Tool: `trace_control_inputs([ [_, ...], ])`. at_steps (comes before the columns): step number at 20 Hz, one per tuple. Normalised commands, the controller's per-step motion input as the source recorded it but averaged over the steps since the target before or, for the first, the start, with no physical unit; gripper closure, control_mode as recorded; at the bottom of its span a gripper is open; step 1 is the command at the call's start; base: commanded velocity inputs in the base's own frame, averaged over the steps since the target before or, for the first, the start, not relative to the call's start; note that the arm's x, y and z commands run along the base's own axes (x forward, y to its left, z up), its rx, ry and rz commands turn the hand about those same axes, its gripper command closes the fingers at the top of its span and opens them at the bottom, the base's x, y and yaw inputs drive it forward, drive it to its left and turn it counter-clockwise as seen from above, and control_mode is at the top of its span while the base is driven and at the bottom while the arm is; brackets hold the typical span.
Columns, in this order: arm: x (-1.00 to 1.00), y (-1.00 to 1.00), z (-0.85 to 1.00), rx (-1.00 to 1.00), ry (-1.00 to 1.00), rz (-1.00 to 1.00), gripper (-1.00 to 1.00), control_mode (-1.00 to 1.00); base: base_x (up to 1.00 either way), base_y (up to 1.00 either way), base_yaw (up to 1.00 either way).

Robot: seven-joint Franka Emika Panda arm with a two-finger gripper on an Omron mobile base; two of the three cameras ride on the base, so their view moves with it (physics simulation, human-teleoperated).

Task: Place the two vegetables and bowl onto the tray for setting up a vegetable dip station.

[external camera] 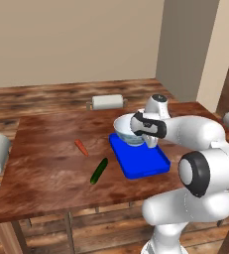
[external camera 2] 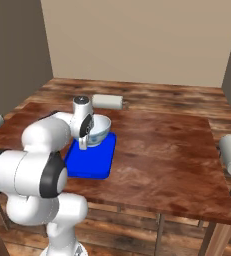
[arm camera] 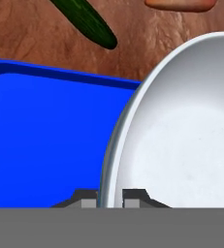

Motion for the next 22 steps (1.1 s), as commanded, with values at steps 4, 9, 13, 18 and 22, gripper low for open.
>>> trace_control_inputs([
  [4,0.15,0.05,-0.09,0.00,0.00,0.00,1.00,-1.00,0.00,0.00,0.00],
  [9,0.20,0.01,-0.05,0.00,0.00,0.00,1.00,-1.00,0.00,0.00,0.00],
  [13,0.20,0.00,-0.03,0.00,0.00,0.00,1.00,-1.00,0.00,0.00,0.00],
  [18,0.16,0.00,-0.04,0.00,0.00,0.00,1.00,-1.00,0.00,0.00,0.00],
  [22,0.10,0.00,-0.10,0.00,0.00,0.01,1.00,-1.00,0.00,0.00,0.00],
])
